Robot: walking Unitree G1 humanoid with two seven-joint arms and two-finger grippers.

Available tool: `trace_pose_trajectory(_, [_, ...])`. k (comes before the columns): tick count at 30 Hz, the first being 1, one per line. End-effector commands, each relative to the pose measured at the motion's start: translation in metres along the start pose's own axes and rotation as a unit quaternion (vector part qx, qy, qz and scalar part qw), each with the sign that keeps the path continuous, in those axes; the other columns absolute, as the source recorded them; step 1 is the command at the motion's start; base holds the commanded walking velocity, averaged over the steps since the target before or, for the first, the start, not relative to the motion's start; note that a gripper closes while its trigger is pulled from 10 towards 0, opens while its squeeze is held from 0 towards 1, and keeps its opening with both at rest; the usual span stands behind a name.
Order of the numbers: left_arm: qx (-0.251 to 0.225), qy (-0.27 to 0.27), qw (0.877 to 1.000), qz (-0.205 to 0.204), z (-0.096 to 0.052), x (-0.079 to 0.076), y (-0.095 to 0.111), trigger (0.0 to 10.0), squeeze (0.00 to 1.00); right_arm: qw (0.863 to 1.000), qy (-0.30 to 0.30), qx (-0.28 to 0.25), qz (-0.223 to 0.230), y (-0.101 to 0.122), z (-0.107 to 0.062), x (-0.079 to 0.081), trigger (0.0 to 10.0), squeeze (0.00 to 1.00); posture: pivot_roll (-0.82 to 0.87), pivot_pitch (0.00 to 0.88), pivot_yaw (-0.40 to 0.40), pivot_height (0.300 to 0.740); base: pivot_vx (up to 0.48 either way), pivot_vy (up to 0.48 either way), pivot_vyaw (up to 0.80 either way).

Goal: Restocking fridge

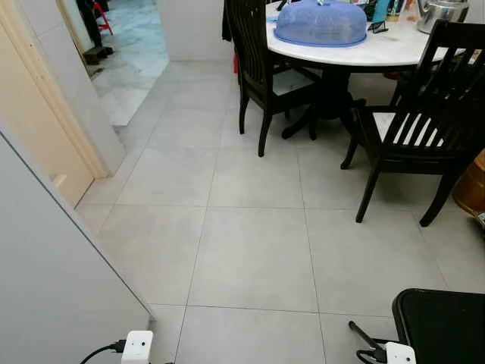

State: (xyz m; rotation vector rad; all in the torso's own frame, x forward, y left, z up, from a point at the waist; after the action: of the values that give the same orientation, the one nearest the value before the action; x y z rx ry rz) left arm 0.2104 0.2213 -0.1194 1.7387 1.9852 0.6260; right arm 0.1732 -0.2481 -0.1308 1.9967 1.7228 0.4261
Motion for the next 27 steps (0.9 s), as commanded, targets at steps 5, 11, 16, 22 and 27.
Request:
trace_pose_trajectory(5, [0.053, 0.004, 0.993, -0.101, -0.0021, -0.0097, -0.0292, 10.0, 0.00, 0.995, 0.084, -0.018, -0.043, 0.0437, 0.0081, 0.0528, 10.0, 0.00, -0.02, 0.000, -0.057, 0.740, 0.000, 0.000, 0.00])
trace_pose_trajectory(11, [0.053, 0.004, 0.993, -0.101, -0.0021, -0.0097, -0.0292, 10.0, 0.00, 0.995, 0.084, -0.018, -0.043, 0.0437, 0.0081, 0.0528, 10.0, 0.00, -0.02, 0.000, -0.057, 0.740, 0.000, 0.000, 0.00])
trace_pose_trajectory(16, [0.053, 0.004, 0.993, -0.101, -0.0021, -0.0097, -0.0292, 10.0, 0.00, 0.995, 0.084, -0.018, -0.043, 0.0437, 0.0081, 0.0528, 10.0, 0.00, -0.02, 0.000, -0.057, 0.740, 0.000, 0.000, 0.00])
trace_pose_trajectory(22, [0.057, -0.001, 0.994, -0.096, -0.0031, -0.0095, -0.0329, 10.0, 0.00, 0.995, 0.099, -0.016, -0.015, 0.0388, 0.0072, 0.0575, 10.0, 0.00, -0.02, 0.000, -0.042, 0.740, 0.000, 0.000, 0.00])
trace_pose_trajectory(27, [0.057, -0.002, 0.994, -0.097, -0.0033, -0.0094, -0.0333, 10.0, 0.00, 0.995, 0.100, -0.016, -0.004, 0.0379, 0.0071, 0.0580, 10.0, 0.00, -0.02, 0.000, -0.042, 0.740, 0.000, 0.000, 0.00])
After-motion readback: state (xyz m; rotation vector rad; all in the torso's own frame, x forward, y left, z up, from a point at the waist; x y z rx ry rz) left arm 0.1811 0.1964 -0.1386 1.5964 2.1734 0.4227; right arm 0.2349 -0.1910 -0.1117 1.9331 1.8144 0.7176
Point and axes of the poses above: a point about 5 cm out from each wrist's last joint towards the gripper, its own z axis pointing out of the wrist towards the gripper, its own y axis along the axis of the wrist's last joint, x = y × z, the point moved 5 cm from there along z, pointing out of the wrist towards the gripper, and after that the axes turned 7 degrees about -z, right-handed, at the moved point
